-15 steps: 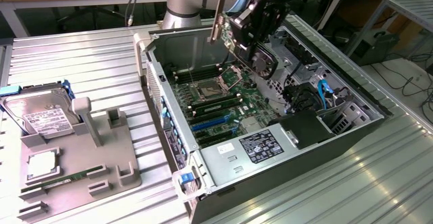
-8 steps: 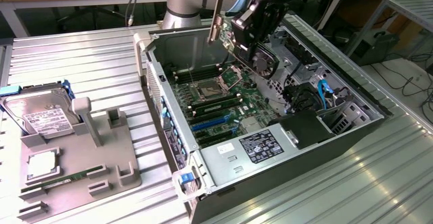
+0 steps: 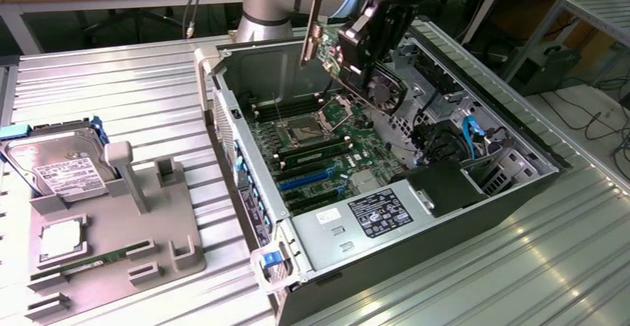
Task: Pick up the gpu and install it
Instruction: 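Insert the gpu into the slot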
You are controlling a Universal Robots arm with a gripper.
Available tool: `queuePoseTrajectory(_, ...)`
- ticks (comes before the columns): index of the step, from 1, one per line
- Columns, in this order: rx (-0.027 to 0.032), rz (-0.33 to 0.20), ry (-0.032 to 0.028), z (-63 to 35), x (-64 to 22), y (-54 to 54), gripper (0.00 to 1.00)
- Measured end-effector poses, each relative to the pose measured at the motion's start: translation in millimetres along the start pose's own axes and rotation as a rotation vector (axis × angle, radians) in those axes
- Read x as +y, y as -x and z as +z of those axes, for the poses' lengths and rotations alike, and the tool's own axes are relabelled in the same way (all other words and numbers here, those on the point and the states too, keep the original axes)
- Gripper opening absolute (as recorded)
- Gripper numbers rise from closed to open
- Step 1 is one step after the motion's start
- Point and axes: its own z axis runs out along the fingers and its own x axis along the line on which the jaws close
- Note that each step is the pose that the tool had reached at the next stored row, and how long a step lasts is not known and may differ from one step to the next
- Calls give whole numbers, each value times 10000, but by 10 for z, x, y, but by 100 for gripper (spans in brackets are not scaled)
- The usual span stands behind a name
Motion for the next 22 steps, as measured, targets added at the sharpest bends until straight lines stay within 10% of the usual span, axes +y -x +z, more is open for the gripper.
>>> queuePoseTrajectory(22,19,-1104,21,0,-6,-2,27)
